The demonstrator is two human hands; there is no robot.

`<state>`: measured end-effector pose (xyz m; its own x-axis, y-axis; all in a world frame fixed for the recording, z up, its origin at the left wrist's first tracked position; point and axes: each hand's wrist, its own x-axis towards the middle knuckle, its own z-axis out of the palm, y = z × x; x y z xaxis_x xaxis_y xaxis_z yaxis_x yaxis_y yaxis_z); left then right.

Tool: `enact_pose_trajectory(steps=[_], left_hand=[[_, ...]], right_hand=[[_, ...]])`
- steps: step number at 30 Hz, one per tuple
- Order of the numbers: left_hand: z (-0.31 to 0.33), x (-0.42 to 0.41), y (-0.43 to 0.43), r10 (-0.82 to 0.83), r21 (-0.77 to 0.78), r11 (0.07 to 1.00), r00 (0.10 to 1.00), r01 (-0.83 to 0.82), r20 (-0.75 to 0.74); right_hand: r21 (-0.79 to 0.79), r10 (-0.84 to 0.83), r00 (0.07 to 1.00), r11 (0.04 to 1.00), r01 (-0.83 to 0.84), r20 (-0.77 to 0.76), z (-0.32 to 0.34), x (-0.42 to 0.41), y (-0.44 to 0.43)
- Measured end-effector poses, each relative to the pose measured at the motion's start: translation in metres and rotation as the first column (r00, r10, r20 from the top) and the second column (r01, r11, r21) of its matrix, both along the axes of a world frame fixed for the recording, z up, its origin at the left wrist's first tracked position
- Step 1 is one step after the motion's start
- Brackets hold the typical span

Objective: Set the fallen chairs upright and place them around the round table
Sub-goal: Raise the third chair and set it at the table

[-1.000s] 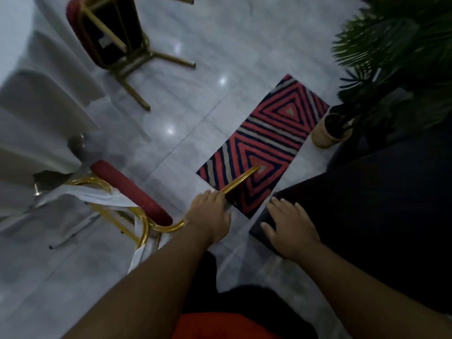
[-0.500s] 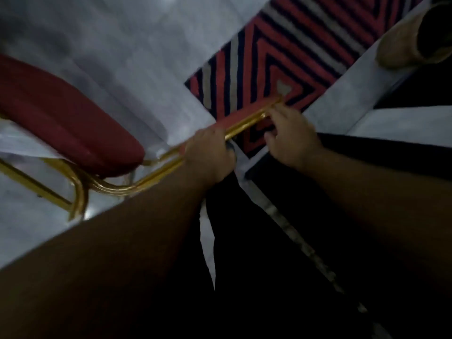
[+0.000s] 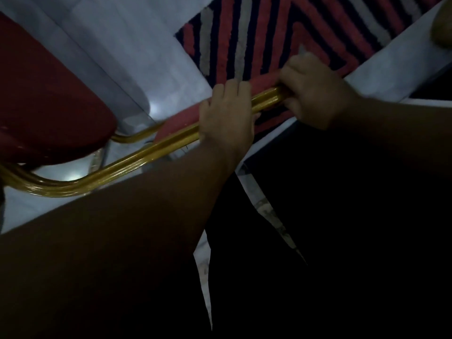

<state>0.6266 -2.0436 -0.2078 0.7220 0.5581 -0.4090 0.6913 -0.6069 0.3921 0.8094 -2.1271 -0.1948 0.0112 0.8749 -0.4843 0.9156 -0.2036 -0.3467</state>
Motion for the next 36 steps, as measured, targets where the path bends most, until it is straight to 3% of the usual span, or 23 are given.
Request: enact_pose_trajectory(steps=[2,8,17,25,30,36], left_hand=[[0.007,-0.008,-0.001,0.001,0.080,0.997,1.000,-0.001,0.000],[0.062,-0.040,-0.007,0.057,0.072,0.996,0.998,-0.054,-0.041],[0.213,-0.142,0.040,0.125,0.023,0.990,0.956,-0.136,0.264],[0.330,-0.279,0.066,0.191,0.106,0.959,0.878,-0.262,0.439],[0.364,-0.361,0.042,0.205,0.153,0.942,0.874,-0.298,0.440],[0.380,-0.418,-0.005,0.341,0.099,0.906,0.848,-0.412,0.405]], right_hand=[[0.043,0.023,1.000,0.999,-0.023,-0.004,0.008,-0.006,0.003],[0.068,0.043,0.999,0.997,-0.042,-0.011,0.062,-0.033,0.005],[0.265,-0.085,0.995,0.962,0.069,0.050,0.232,-0.129,0.041],[0.436,-0.026,0.996,0.898,0.059,-0.082,0.365,-0.243,0.071],[0.459,0.075,0.969,0.887,0.043,-0.236,0.383,-0.270,0.033],[0.575,0.203,0.958,0.816,-0.053,-0.200,0.391,-0.327,0.012]])
